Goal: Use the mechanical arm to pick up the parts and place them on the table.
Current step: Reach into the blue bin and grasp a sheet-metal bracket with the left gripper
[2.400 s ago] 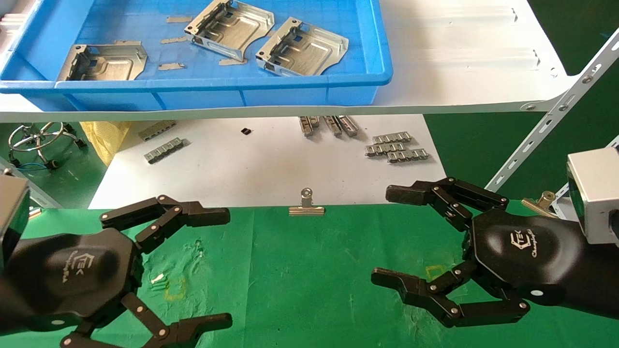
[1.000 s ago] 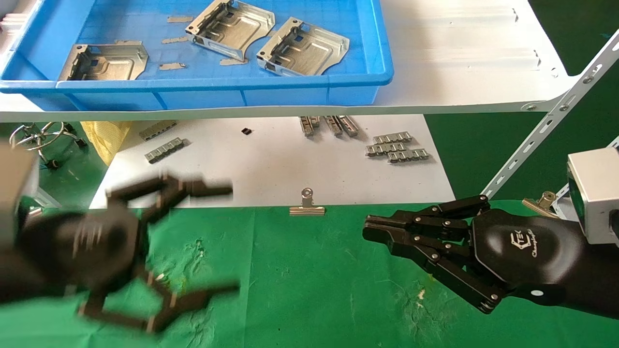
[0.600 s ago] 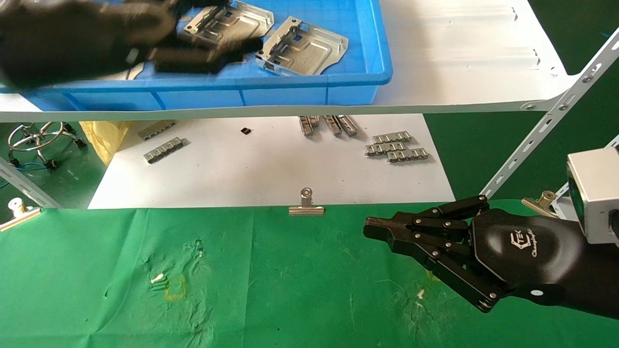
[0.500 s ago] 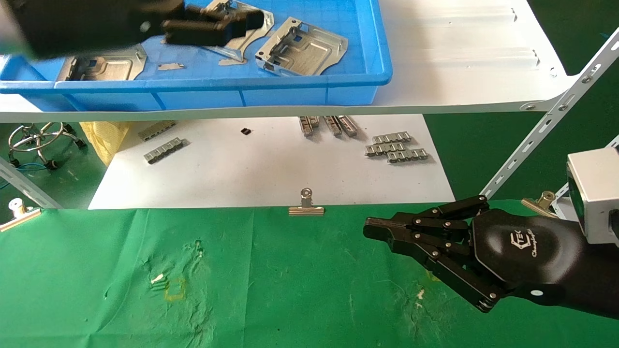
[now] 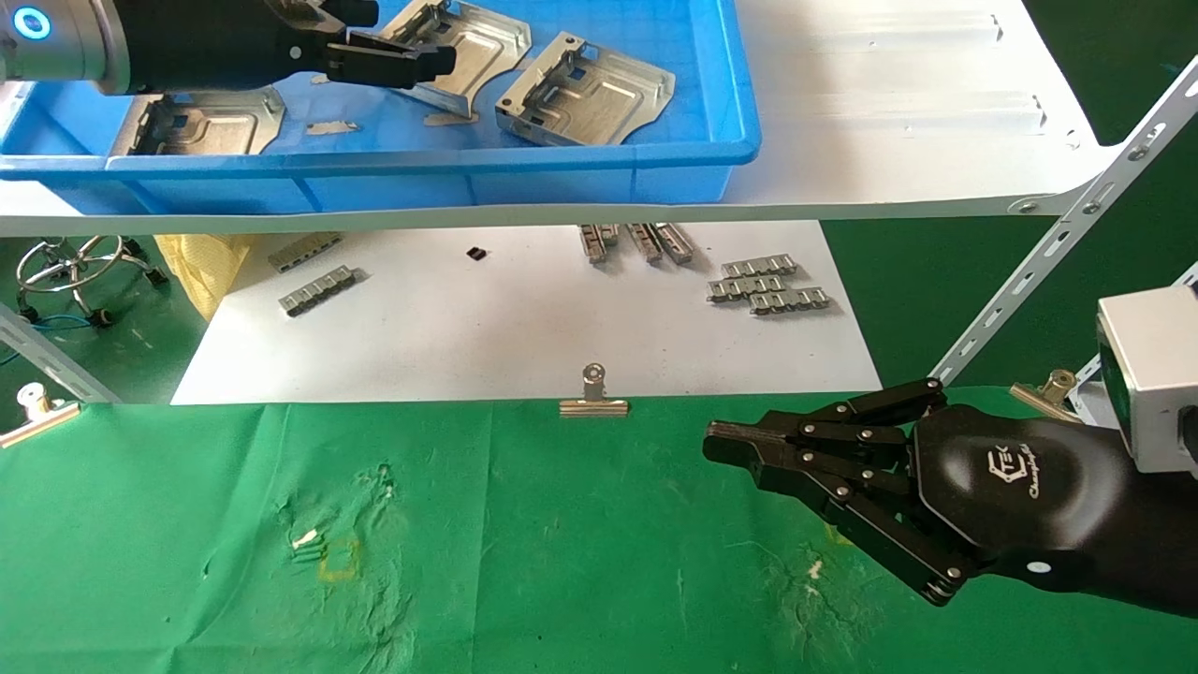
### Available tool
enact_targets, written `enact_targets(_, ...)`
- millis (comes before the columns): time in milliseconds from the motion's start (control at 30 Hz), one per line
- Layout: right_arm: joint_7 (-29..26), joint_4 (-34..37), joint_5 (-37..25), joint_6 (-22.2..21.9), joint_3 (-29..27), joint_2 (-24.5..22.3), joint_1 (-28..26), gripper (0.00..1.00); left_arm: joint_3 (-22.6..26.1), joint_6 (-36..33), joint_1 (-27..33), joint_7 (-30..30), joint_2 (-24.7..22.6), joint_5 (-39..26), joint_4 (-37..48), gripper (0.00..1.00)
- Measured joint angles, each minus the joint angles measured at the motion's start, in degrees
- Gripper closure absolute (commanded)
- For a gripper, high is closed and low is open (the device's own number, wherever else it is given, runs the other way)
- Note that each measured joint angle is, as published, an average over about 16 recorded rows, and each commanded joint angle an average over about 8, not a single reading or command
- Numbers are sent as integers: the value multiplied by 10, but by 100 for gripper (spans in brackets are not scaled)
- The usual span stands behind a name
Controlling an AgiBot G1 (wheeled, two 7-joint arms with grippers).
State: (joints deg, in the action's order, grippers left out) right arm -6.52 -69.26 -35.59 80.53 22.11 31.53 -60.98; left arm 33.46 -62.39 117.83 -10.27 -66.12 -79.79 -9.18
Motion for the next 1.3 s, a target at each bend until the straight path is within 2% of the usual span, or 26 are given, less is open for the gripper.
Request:
enact_targets(33, 0, 0, 0, 0, 0, 0, 0, 1, 1, 3, 2, 3, -2, -1, 8, 100)
enact_targets(67, 0, 0, 0, 0, 0, 0, 0, 0, 1, 6, 4, 7, -4, -2, 15, 100)
enact_targets(400, 0, 0, 0, 0, 0, 0, 0, 0, 0, 37, 9, 36, -17, -3, 58, 100)
enact_targets(933, 0, 0, 0, 0, 0, 0, 0, 0, -7, 77, 8, 57, -29, 7, 81, 100)
enact_targets(1133, 0, 0, 0, 0, 0, 0, 0, 0, -12, 71, 9, 61, -28, 13, 82, 100)
enact_targets(1300, 0, 0, 0, 0, 0, 0, 0, 0, -22, 35, 11, 72, -18, 29, 74, 100)
